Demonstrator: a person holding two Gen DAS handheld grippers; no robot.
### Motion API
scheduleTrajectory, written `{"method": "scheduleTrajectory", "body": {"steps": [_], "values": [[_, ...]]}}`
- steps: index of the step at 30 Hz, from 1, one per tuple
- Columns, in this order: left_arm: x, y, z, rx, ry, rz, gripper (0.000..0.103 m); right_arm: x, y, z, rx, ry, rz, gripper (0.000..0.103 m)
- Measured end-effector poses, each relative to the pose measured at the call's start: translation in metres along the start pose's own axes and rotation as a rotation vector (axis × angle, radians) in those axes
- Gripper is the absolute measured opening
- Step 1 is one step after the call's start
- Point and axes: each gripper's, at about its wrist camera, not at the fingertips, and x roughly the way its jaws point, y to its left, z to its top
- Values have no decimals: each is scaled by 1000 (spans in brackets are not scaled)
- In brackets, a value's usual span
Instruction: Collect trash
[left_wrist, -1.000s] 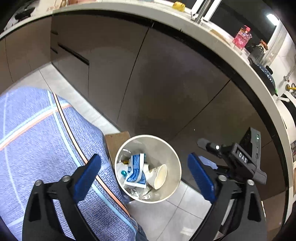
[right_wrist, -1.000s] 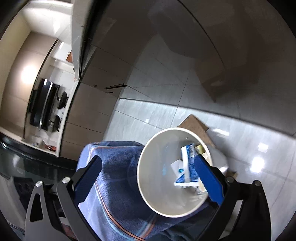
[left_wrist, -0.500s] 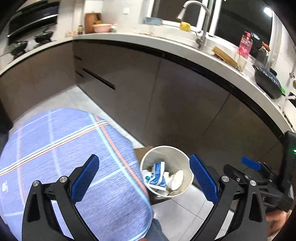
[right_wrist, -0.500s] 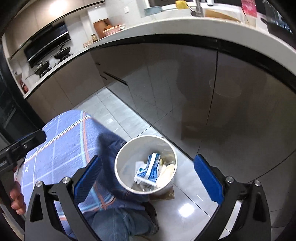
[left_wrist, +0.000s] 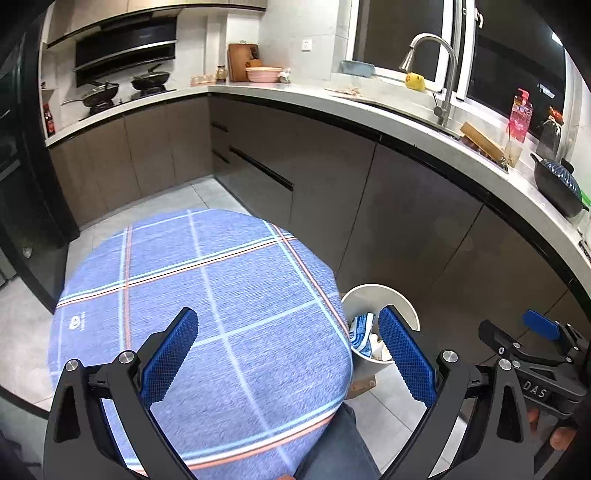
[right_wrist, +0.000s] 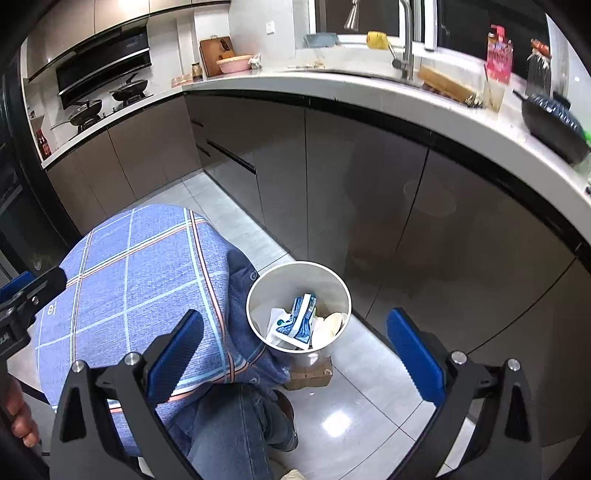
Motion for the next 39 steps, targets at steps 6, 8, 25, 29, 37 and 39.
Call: {"method": "scheduleTrajectory", "body": {"steps": [6,8,25,29,37,39], "values": [[-35,15,-16,-11,-30,29,95,-29,21,-7,-16,-33,-5,100],[-42,20,-20,-19,-35,34,95,-40,29,-11,-31,-53,-8,100],[-86,29,-32,-34,-102,62,95,-93,51,-11,-91,-175,-40,100],[-89,29,-31,-33,-108,66,95,-96,53,-10,-92,-187,-38,100],[-89,29,-28,-34,-110,70,95,-94,55,-6,-98,-188,-34,100],[-89,29,-29,-35,-110,70,95,-94,55,-6,-98,-189,-34,100]]}}
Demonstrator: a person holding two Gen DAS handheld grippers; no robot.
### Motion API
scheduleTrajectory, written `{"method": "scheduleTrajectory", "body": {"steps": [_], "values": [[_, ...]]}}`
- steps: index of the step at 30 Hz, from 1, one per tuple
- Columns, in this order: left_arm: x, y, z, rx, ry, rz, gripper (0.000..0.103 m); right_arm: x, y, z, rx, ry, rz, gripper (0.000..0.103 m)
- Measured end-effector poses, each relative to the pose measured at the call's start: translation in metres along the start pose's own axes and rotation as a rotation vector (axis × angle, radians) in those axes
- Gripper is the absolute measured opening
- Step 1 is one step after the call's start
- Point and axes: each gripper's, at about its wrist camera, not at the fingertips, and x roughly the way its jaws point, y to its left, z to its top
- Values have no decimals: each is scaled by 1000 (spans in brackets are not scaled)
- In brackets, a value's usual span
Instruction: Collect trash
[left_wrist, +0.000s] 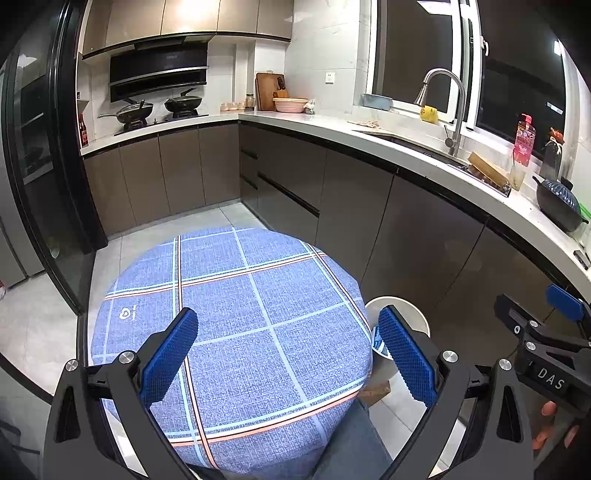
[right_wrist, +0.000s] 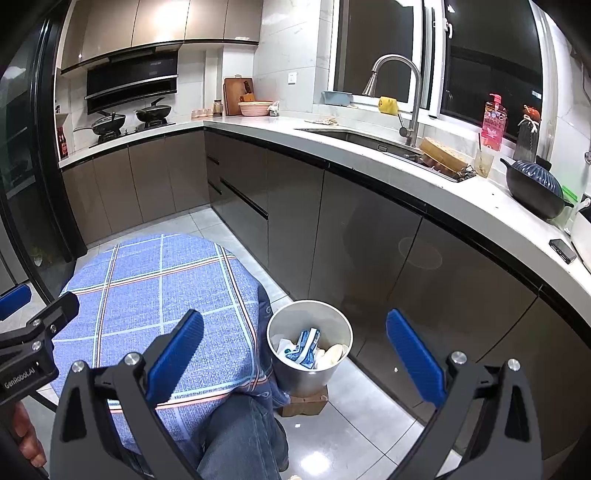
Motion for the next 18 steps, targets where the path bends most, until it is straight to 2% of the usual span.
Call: {"method": "scheduleTrajectory", "body": {"steps": [18], "values": [[4,3,1,-11,8,1,95,4,5,3,-9,3,7,100]]}}
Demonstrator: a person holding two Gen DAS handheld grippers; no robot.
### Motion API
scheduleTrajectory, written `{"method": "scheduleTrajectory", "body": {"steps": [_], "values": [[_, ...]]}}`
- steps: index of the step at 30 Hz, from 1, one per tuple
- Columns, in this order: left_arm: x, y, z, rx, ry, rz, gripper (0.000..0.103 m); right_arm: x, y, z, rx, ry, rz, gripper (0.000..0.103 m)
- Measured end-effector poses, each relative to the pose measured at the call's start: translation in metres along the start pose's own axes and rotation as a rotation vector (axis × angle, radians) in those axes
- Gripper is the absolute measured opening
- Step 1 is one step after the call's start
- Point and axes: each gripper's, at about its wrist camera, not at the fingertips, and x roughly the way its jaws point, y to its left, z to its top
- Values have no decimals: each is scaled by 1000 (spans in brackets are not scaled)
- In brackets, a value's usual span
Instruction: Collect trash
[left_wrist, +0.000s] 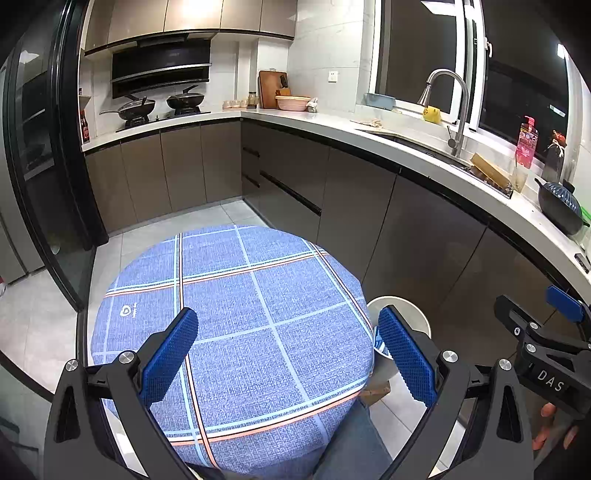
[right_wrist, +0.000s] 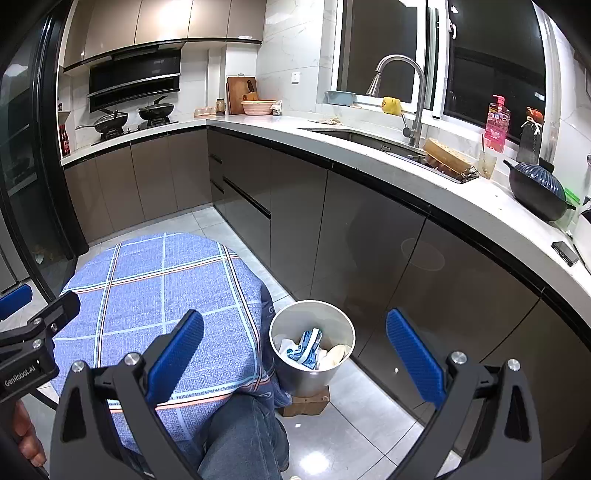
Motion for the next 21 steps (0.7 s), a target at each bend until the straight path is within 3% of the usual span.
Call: {"method": "scheduleTrajectory", "body": {"steps": [21], "values": [[1,0,0,-2,1,-1,95,2,4,-1,-2,-3,5,100]]}}
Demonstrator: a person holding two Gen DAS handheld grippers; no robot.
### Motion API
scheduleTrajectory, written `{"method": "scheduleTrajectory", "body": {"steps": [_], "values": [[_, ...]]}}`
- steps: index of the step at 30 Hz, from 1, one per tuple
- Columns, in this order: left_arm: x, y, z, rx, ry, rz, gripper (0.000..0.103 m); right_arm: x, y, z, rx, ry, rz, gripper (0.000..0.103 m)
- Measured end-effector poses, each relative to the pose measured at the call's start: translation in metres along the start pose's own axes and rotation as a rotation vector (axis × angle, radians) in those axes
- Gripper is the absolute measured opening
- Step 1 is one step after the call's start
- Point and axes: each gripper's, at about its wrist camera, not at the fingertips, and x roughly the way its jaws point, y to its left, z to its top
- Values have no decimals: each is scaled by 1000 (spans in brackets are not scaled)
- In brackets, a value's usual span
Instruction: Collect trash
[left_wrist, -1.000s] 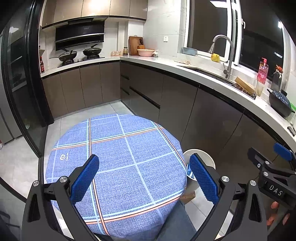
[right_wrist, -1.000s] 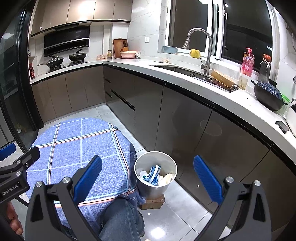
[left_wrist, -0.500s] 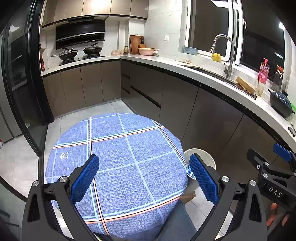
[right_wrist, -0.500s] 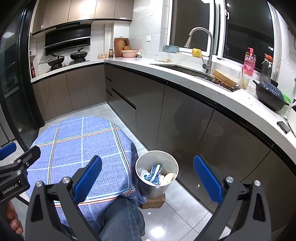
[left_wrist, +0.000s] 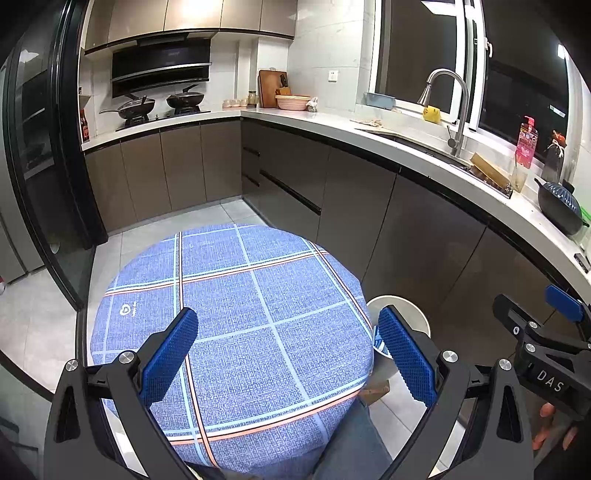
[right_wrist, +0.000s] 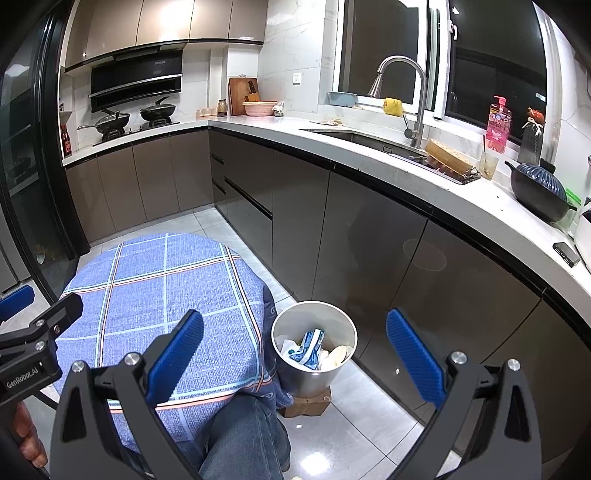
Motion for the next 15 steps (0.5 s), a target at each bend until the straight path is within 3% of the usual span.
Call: {"method": "scheduleTrajectory", "body": {"steps": [15], "values": [[0,0,-1,-1,-2,0,95,-5,3,2,-1,-6,3,100]]}}
